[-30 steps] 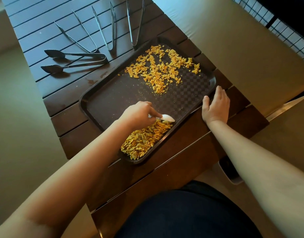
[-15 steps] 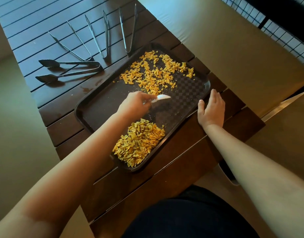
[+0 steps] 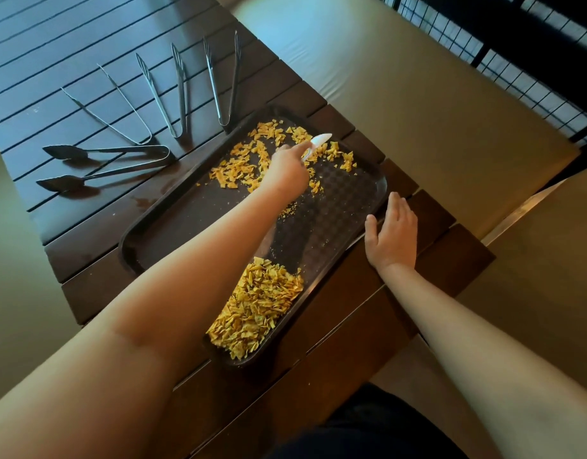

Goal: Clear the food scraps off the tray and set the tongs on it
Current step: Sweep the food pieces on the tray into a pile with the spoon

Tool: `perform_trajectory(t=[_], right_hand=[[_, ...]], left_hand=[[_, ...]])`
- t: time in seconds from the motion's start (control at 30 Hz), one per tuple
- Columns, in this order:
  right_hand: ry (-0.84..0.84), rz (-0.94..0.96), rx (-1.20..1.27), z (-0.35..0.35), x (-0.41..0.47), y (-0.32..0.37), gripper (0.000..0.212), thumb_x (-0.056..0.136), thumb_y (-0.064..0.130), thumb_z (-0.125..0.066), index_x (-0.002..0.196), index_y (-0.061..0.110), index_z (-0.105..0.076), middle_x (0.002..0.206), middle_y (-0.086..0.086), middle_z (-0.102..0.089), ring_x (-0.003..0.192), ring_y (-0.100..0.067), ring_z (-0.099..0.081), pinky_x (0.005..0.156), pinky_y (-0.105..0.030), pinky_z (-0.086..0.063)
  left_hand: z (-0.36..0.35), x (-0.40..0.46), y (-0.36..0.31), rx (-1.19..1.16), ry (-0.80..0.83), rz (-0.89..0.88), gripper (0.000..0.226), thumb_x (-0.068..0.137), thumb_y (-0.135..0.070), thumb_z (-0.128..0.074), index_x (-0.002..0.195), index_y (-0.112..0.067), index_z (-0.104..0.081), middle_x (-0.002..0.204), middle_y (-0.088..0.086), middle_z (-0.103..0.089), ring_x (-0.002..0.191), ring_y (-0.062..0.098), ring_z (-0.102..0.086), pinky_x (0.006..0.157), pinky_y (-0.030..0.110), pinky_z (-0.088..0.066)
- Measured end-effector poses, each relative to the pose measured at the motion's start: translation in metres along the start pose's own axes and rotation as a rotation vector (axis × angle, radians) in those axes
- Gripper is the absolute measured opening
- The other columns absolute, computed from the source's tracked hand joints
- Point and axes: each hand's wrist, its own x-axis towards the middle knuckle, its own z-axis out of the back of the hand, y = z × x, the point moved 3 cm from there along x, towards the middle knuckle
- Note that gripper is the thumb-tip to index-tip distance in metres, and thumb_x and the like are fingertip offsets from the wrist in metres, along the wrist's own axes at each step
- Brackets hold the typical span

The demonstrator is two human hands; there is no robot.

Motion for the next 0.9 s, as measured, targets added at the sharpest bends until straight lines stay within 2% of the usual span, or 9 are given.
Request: perform_trajectory(t=[0.03,0.1,0.2,0.27,0.4,0.57,0.63,0.73,0.9], right_hand=[[0.001,0.000,0.000,0.000,0.000,0.000,0.071,0.091,0.046,-0.025,0.147,0.003,-0.022,0.153,-0.014,-0.026,0.143,-0.025,-0.019,0.117,-0.038,-0.015],[0.003,0.000,0.003,-0.001,0.001,0.000,0.071,0.091,0.046,-0.025,0.147,0.003,-0.022,0.154,-0.013,-0.026,0.143,-0.025,-0.018,0.117,-0.038,-0.015],[0.002,-0.002,-0.001,-0.001,0.003,-0.001,0.070,0.091,0.046,-0.025,0.147,0.003,-0.023,0.153,-0.013,-0.026,0.143,-0.025,-0.019,0.117,-0.038,-0.015],[0.002,0.000,0.001,-0.002,0.003,-0.001,0.070,0.091,0.045,-0.025,0.147,0.003,-0.023,0.153,-0.014,-0.027,0.143,-0.025,-0.020,0.117,-0.039,-0.016],[-0.014,0.003,0.004,-0.002,0.004,-0.001,0.069,0.092,0.044,-0.027,0.146,0.002,-0.025,0.152,-0.015,-0.029,0.142,-0.026,-0.022,0.116,-0.039,-0.017],[-0.008,-0.001,-0.004,-0.003,0.003,-0.002,0.069,0.092,0.045,-0.026,0.147,0.003,-0.024,0.153,-0.014,-0.027,0.143,-0.025,-0.020,0.116,-0.038,-0.016],[-0.003,-0.003,-0.005,-0.003,0.003,-0.002,0.069,0.092,0.045,-0.025,0.147,0.003,-0.024,0.153,-0.013,-0.027,0.143,-0.025,-0.020,0.116,-0.038,-0.016],[-0.002,-0.003,-0.004,-0.002,0.003,-0.001,0.069,0.091,0.044,-0.025,0.147,0.003,-0.024,0.153,-0.014,-0.027,0.143,-0.025,-0.020,0.117,-0.038,-0.016],[-0.003,-0.004,0.008,-0.002,0.003,0.000,0.069,0.091,0.044,-0.026,0.147,0.003,-0.024,0.153,-0.014,-0.027,0.143,-0.025,-0.020,0.117,-0.039,-0.017]], left_hand=[[-0.003,0.005,-0.004,0.003,0.001,-0.001,0.059,0.090,0.006,-0.034,0.139,-0.027,-0.039,0.144,0.012,-0.032,0.095,0.022,-0.056,0.053,0.023,-0.049],[-0.007,0.013,-0.007,0.030,-0.005,-0.004,0.058,0.089,0.007,-0.036,0.139,-0.024,-0.039,0.141,0.013,-0.036,0.105,0.027,-0.055,0.073,0.031,-0.054],[-0.013,0.017,-0.005,0.049,0.006,-0.048,0.052,0.089,0.003,-0.040,0.138,-0.015,-0.043,0.133,0.019,-0.050,0.117,0.031,-0.052,0.094,0.030,-0.042],[-0.019,0.013,0.000,0.083,0.033,-0.066,0.050,0.090,0.001,-0.041,0.137,-0.015,-0.044,0.132,0.018,-0.050,0.117,0.031,-0.052,0.093,0.031,-0.043],[-0.029,0.001,0.011,0.146,0.102,-0.016,0.053,0.093,-0.001,-0.039,0.139,-0.027,-0.041,0.136,0.008,-0.037,0.100,0.026,-0.056,0.069,0.030,-0.053],[-0.021,-0.001,0.000,0.052,-0.001,-0.049,0.051,0.094,0.000,-0.039,0.139,-0.023,-0.040,0.143,0.013,-0.031,0.097,0.021,-0.054,0.072,0.026,-0.053],[-0.021,0.001,-0.009,0.053,-0.013,-0.099,0.050,0.094,0.000,-0.039,0.139,-0.021,-0.042,0.138,0.013,-0.038,0.098,0.022,-0.054,0.078,0.028,-0.051],[-0.030,-0.002,-0.010,0.109,0.043,-0.128,0.052,0.093,0.001,-0.037,0.140,-0.022,-0.041,0.132,0.010,-0.039,0.097,0.024,-0.055,0.078,0.028,-0.051],[-0.036,-0.014,0.002,0.191,0.121,-0.121,0.051,0.095,-0.003,-0.038,0.141,-0.024,-0.039,0.137,0.011,-0.036,0.096,0.025,-0.057,0.080,0.029,-0.053]])
